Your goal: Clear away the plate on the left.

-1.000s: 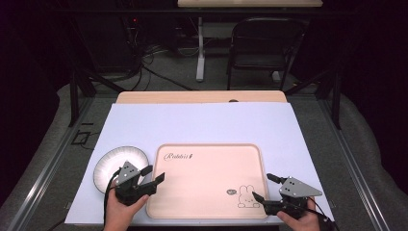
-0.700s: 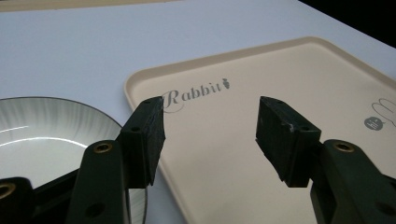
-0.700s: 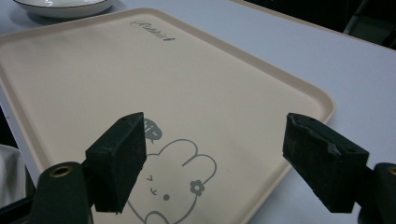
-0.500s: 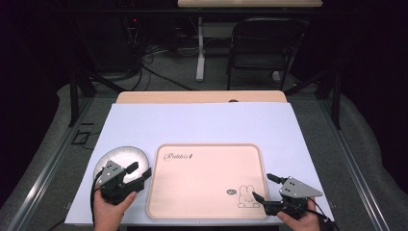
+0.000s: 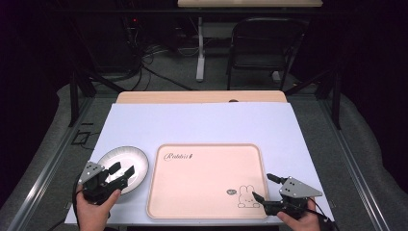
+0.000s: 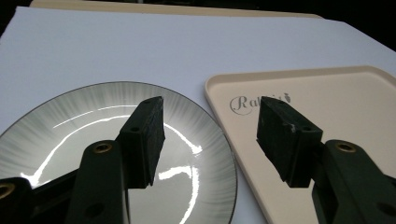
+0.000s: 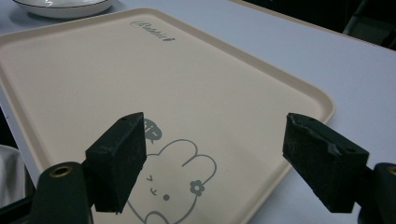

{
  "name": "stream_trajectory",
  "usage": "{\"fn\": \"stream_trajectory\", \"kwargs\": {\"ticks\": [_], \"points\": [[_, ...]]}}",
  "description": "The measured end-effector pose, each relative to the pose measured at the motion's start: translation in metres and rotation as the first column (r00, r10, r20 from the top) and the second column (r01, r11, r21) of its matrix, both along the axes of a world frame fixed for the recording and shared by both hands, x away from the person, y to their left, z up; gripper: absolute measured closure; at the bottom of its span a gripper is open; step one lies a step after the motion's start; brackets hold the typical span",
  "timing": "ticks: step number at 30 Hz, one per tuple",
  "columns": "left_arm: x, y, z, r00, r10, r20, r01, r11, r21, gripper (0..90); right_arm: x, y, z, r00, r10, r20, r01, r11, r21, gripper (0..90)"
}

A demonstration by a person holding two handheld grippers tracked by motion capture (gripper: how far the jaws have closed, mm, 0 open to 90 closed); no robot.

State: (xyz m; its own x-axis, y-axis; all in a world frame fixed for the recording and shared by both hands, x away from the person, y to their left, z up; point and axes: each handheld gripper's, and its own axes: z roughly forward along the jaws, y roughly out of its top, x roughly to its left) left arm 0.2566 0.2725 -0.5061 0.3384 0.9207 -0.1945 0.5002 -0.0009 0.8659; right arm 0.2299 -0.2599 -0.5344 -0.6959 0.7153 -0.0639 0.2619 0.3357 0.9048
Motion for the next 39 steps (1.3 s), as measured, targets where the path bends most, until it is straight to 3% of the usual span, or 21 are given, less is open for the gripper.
{"fn": "stream_trajectory", "kwargs": {"ticks": [9,22,31,37,39], "points": [[-0.005,0.02,0.0,0.9982,0.061,0.0,-0.061,0.9979,-0.023,41.4,0.0,0.0,0.0,1.0,0.0,-0.002,0.0,1.0,0.0,20.8],[-0.01,0.04,-0.004,0.992,0.122,-0.034,-0.124,0.9903,-0.063,41.1,0.001,0.0,0.0,1.0,-0.002,-0.004,0.002,1.0,0.001,20.9],[-0.006,0.053,-0.006,0.9798,0.151,-0.131,-0.167,0.9784,-0.122,39.9,0.001,0.0,0.0,1.0,-0.004,-0.005,0.004,1.0,0.0,20.8],[0.002,0.065,-0.005,0.9628,0.174,-0.207,-0.201,0.9731,-0.113,39.5,0.001,0.0,0.0,1.0,-0.005,-0.006,0.005,1.0,0.001,20.8],[0.003,0.066,-0.005,0.9608,0.176,-0.214,-0.204,0.9716,-0.119,39.5,0.001,0.0,0.0,1.0,-0.005,-0.006,0.005,1.0,0.001,20.8]]}}
